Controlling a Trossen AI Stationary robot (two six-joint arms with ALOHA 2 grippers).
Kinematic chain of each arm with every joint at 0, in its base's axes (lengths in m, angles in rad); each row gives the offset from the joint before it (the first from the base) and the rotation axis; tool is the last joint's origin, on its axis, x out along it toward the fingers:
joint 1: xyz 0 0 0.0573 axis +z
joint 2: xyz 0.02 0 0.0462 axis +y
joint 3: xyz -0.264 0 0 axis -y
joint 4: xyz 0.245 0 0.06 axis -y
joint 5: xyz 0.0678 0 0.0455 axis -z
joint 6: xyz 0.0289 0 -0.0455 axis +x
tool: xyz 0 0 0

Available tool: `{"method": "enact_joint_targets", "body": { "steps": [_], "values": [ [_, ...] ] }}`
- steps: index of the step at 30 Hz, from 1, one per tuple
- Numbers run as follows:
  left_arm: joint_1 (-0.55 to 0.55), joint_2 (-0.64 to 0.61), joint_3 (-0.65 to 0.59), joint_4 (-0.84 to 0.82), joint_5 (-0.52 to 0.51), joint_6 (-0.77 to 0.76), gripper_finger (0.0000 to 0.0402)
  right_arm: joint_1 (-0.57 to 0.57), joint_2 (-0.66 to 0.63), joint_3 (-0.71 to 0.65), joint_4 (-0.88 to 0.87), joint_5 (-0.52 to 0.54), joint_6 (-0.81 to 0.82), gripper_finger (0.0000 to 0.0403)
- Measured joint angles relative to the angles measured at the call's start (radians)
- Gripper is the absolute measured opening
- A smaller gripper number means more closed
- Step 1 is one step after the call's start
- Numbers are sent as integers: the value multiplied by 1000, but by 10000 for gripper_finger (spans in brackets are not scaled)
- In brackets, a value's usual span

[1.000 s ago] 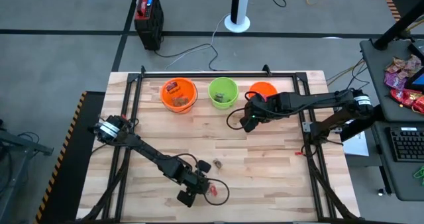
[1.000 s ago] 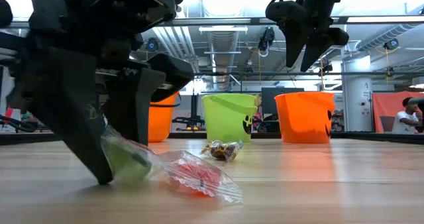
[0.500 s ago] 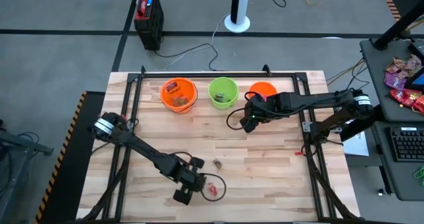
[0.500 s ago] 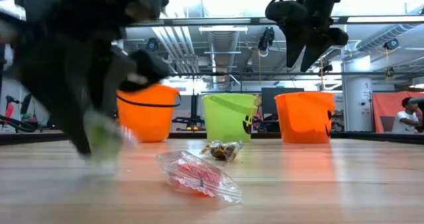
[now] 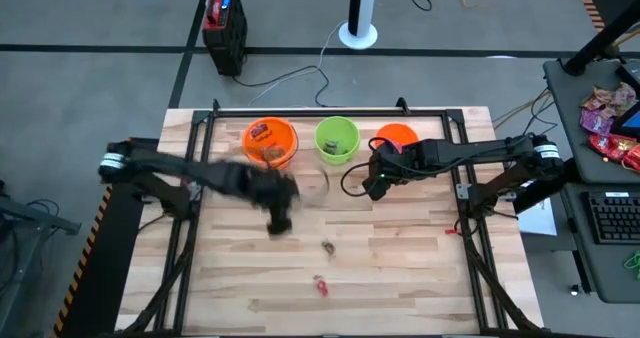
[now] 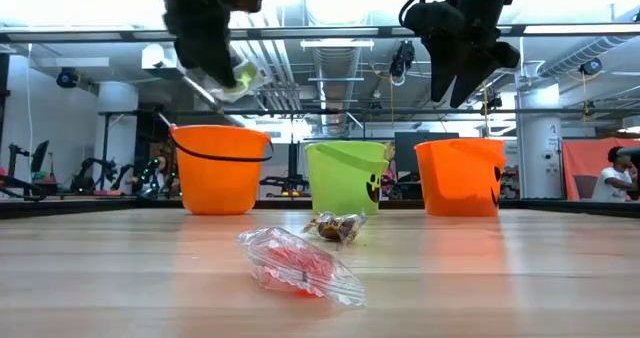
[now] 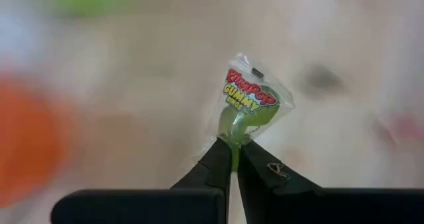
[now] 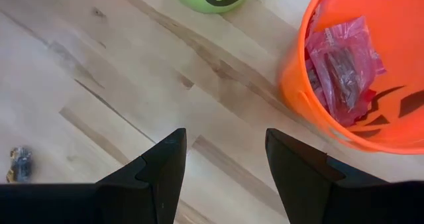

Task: Sort candy by brand, put in halloween buckets
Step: Put the green gummy into the left orange bucket, then put the black candy into the green bucket

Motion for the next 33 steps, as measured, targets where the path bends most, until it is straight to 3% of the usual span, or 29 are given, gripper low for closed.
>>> {"method": "enact_joint_targets", "body": {
  "steps": [3, 8, 10, 13, 16, 21, 33],
  "values": [
    [162, -77, 64, -120, -116, -105, 0, 0, 0, 0, 1, 2, -12, 199],
    [474, -133, 162, -264, -124, -76, 0, 0, 0, 0, 9, 3, -37, 199],
    [586, -134, 168, -265, -78, -45, 0, 0, 0, 0, 21, 3, -49, 199],
    [706, -126, 161, -237, 73, -19, 0, 0, 0, 0, 26, 2, -60, 199],
    [751, -89, 140, -251, 146, -20, 0, 0, 0, 0, 27, 2, -68, 199],
    [762, -29, 129, -272, 129, -47, 5, 0, 0, 0, 27, 2, -76, 199],
    [756, 0, 164, -276, 104, -42, 107, 0, 0, 0, 28, 2, -81, 199]
  ]
}}
